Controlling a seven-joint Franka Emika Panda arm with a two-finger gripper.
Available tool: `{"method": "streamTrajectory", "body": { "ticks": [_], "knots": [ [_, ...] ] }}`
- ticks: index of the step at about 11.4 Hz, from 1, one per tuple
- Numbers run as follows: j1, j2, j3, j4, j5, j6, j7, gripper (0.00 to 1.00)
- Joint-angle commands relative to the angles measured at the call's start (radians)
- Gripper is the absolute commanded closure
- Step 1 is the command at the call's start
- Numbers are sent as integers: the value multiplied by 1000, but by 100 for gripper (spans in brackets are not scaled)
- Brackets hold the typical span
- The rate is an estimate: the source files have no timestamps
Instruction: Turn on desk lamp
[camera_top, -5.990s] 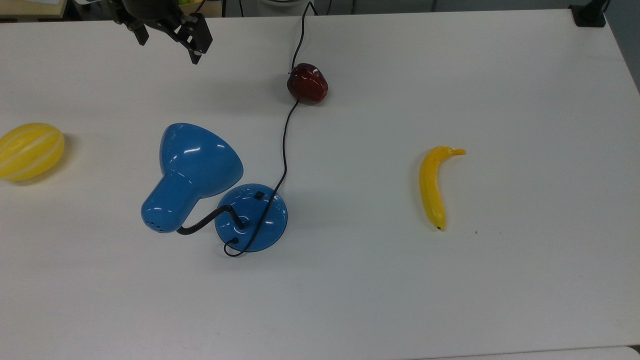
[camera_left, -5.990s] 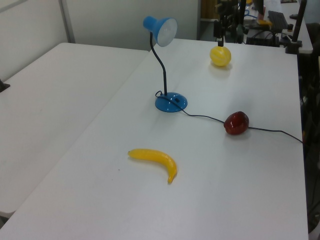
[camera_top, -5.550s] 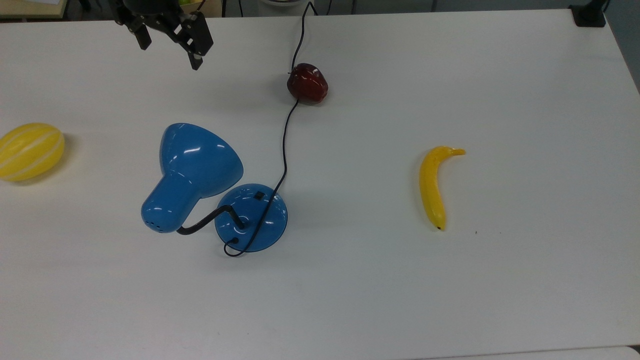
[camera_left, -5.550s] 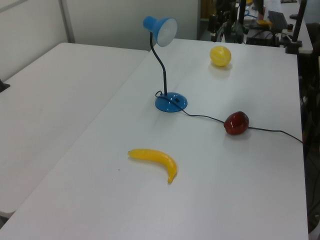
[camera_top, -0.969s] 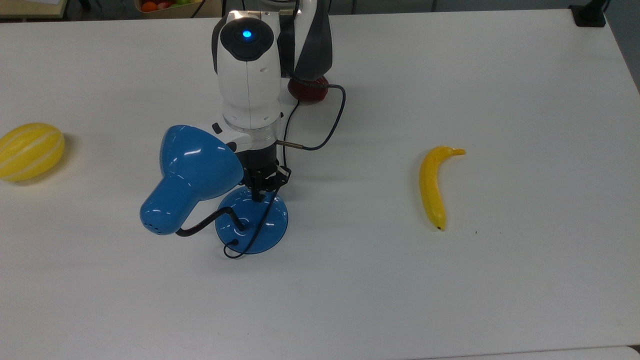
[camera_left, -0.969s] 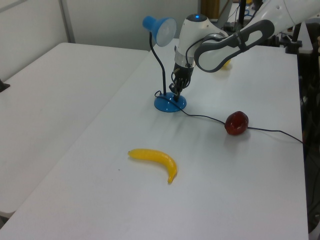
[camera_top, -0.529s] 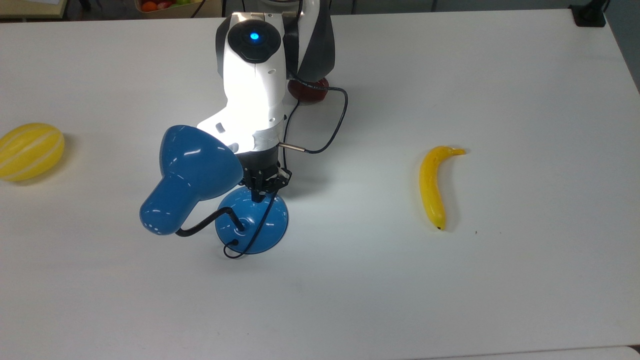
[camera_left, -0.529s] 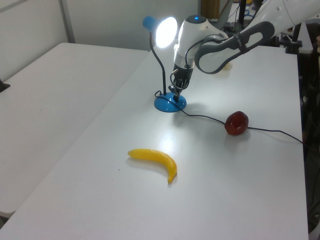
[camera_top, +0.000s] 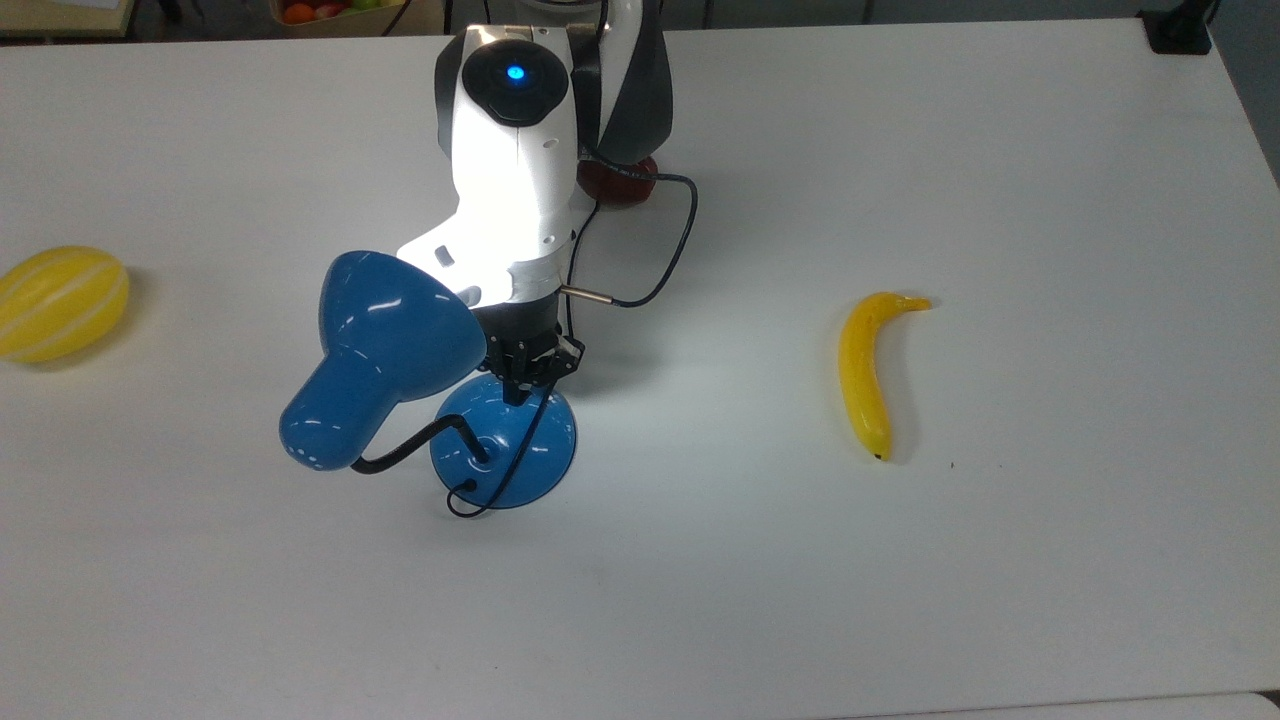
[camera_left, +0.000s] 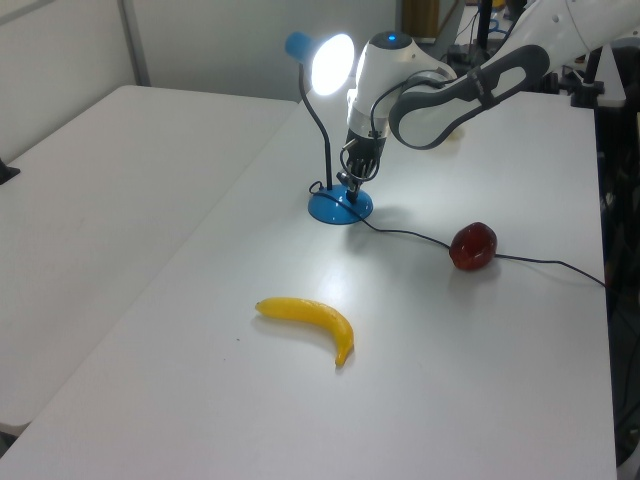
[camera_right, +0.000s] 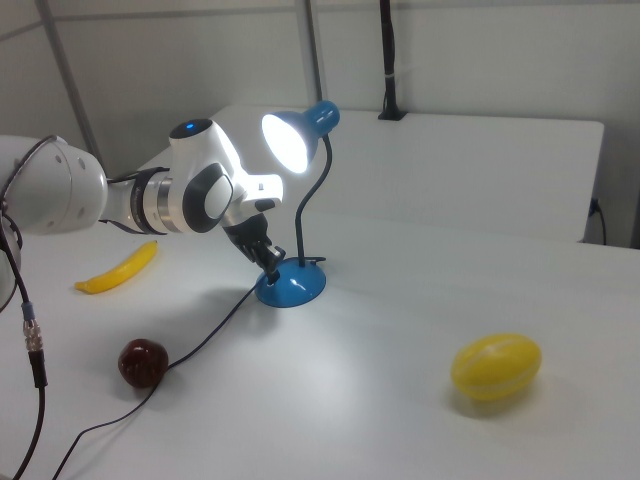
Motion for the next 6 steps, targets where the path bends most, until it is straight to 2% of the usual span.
{"method": "streamTrajectory", "body": {
  "ticks": [1, 4, 6],
  "knots": [
    [2, -160, -9, -166, -26, 0, -19, 100],
    [1, -366, -9, -298, -9, -115, -60, 98],
    [-1, -466, -16, -338, -4, -210, -79, 80]
  ]
}}
